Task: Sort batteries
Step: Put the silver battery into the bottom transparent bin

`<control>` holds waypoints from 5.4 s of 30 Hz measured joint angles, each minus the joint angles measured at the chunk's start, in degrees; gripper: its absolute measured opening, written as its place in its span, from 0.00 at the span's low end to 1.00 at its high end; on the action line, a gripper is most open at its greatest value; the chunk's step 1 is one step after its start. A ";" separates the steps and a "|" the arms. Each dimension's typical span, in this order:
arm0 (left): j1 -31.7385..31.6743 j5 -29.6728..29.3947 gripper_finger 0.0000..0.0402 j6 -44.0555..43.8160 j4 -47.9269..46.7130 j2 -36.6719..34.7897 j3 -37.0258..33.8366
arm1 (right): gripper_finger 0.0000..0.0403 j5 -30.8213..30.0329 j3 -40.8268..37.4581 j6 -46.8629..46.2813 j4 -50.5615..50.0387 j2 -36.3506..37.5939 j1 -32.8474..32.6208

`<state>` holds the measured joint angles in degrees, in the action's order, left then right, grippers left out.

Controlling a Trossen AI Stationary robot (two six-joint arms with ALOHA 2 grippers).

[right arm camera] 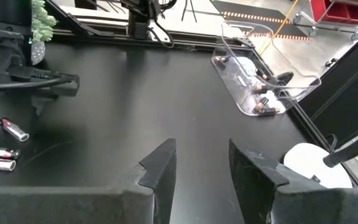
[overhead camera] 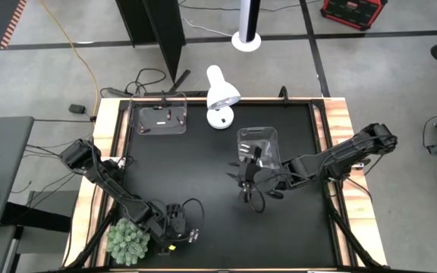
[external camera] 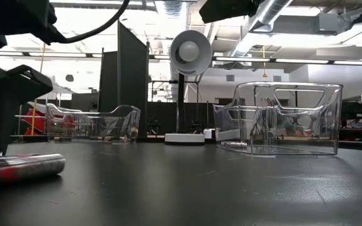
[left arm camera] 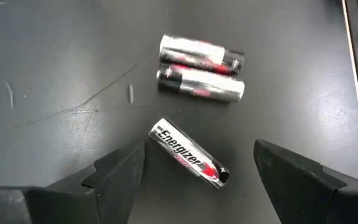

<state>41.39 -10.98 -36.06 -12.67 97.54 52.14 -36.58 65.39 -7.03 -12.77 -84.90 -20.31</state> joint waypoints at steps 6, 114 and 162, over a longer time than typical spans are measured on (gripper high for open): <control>0.00 -0.44 0.75 -1.21 -1.25 0.07 0.00 | 0.40 0.02 0.00 -0.04 0.00 0.00 -0.13; -39.34 15.20 0.10 40.91 19.97 19.68 30.00 | 0.40 -44.54 4.52 18.95 5.83 0.09 -19.85; -20.67 7.76 0.22 42.58 -35.42 5.75 32.50 | 0.40 -44.50 4.54 19.35 4.21 0.04 -23.17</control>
<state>20.71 -3.22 6.51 -48.09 103.28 84.64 -81.08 69.93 12.32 -8.57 -84.86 -43.48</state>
